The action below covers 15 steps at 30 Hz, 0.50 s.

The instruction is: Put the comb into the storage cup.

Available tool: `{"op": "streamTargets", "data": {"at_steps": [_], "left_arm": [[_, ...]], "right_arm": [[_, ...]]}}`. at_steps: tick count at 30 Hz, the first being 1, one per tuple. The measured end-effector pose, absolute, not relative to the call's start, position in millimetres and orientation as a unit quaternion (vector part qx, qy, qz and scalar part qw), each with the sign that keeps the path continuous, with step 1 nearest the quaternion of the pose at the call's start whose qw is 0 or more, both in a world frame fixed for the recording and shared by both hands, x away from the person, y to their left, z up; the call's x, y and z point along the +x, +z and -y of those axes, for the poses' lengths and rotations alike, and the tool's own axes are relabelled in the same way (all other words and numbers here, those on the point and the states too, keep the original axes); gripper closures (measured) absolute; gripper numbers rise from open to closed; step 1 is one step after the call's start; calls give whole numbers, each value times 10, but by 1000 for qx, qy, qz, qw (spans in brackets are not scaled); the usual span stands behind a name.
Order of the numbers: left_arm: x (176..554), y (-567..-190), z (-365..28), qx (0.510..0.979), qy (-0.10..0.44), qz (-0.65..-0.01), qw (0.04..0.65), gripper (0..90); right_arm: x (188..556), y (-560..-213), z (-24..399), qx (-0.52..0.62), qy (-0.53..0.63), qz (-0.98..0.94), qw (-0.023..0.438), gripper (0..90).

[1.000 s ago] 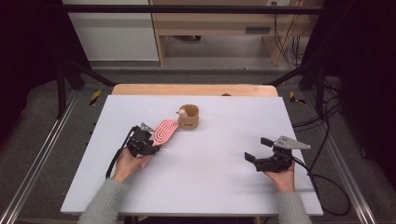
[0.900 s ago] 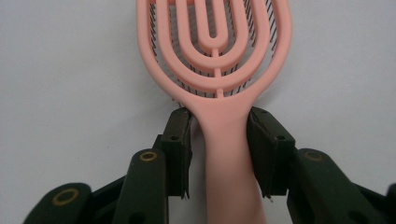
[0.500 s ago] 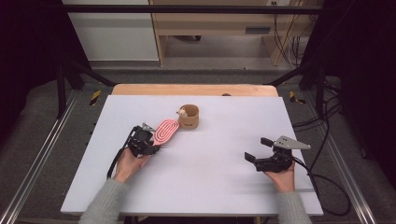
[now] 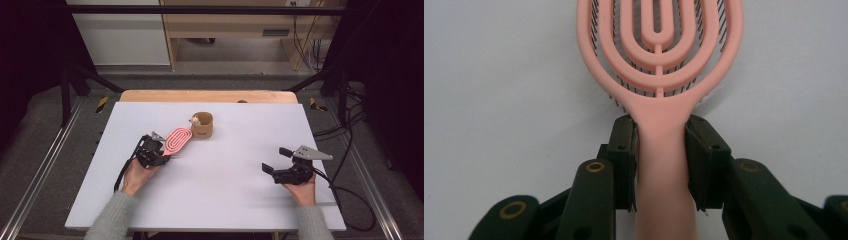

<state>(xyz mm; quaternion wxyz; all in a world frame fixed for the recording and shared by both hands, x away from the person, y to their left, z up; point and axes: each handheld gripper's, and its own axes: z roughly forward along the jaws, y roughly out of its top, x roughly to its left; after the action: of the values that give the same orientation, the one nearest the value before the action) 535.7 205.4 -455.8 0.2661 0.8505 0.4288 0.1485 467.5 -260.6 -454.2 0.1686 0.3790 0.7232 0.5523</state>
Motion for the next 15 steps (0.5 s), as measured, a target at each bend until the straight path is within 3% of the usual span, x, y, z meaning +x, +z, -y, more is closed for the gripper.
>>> {"op": "streamTargets", "data": {"at_steps": [15], "left_arm": [[5262, -4442, -2133, 842, 159, -430, 285, 681]], "right_arm": [[4673, -4539, 2610, 379, 552, -723, 170, 3]]}}
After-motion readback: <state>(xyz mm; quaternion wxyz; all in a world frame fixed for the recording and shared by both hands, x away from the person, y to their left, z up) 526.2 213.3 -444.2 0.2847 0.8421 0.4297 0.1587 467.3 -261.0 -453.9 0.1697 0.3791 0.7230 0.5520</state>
